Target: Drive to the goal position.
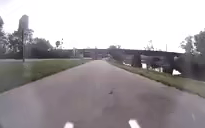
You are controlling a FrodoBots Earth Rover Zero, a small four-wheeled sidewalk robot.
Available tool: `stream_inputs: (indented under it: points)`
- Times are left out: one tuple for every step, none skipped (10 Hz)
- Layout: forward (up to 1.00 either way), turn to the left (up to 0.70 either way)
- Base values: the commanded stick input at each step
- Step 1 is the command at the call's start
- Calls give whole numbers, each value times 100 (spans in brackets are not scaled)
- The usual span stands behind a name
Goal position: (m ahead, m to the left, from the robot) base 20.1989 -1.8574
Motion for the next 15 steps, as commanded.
stream_inputs:
  points:
    - [70, 0]
    - [70, 0]
    - [70, 0]
    - [70, 0]
    - [70, 0]
    - [70, 0]
    - [70, 0]
    - [70, 0]
    - [70, 0]
    - [70, 0]
    - [70, 0]
    - [70, 0]
    - [70, 0]
    - [70, 0]
    - [70, 0]
